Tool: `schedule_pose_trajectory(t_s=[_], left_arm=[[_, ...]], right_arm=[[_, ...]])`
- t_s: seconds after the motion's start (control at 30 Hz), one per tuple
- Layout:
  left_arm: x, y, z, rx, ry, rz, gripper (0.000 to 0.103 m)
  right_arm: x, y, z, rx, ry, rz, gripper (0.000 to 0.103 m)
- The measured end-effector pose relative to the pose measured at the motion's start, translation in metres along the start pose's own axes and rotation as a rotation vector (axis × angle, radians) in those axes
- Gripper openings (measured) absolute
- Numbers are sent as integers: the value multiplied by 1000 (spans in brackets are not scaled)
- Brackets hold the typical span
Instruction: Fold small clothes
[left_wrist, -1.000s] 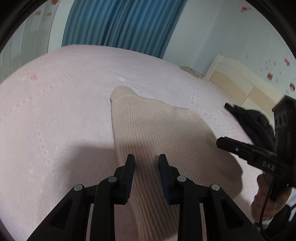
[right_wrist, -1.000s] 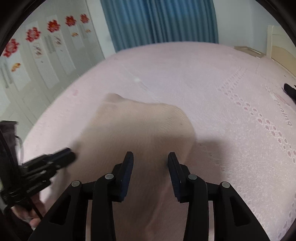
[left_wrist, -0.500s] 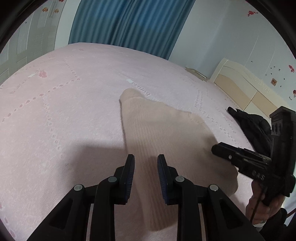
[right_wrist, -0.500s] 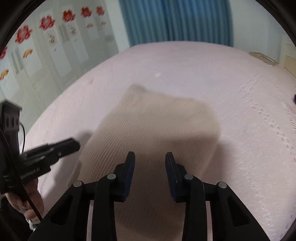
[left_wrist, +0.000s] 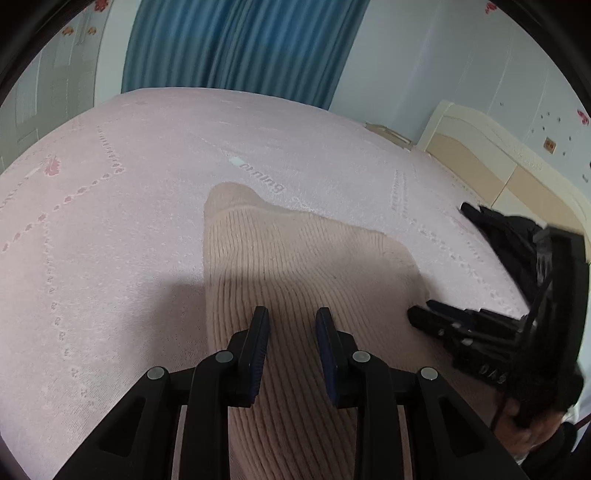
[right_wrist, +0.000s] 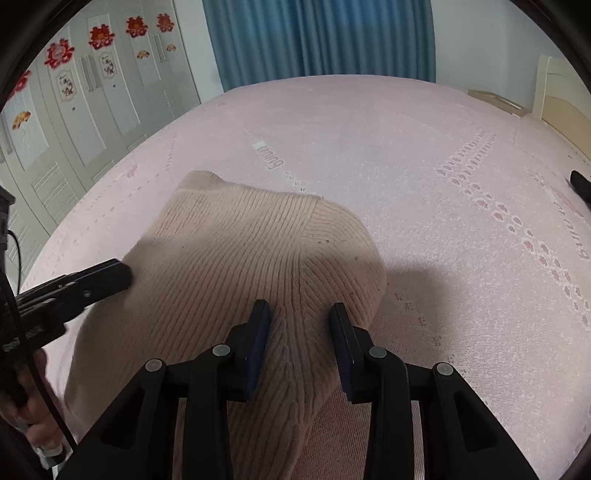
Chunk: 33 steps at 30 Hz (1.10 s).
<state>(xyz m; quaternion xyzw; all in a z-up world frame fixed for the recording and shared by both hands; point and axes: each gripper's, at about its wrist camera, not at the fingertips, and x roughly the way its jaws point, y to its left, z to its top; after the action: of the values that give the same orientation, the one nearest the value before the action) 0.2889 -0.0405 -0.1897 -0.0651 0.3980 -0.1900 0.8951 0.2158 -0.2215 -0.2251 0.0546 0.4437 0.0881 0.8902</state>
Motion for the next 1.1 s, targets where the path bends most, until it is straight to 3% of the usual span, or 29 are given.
schedule_pose_trajectory(t_s=[0.23,0.43,0.7,1.1], left_arm=[[-6,-1,-1,-17,11,-21,25],[-31,-1,-19,-20,13,-47,38],[-48,-1,-43,-46,41,-24,44],[-66,-17,-53,-67,87,53,44]], right_arm=[[-2,-8,3,61,20,31,38],[-28,-3,-10,83,-8,4,39],[-44,-5,-33,130,17,33,39],[-79,17,-42,50,33,-48,39]])
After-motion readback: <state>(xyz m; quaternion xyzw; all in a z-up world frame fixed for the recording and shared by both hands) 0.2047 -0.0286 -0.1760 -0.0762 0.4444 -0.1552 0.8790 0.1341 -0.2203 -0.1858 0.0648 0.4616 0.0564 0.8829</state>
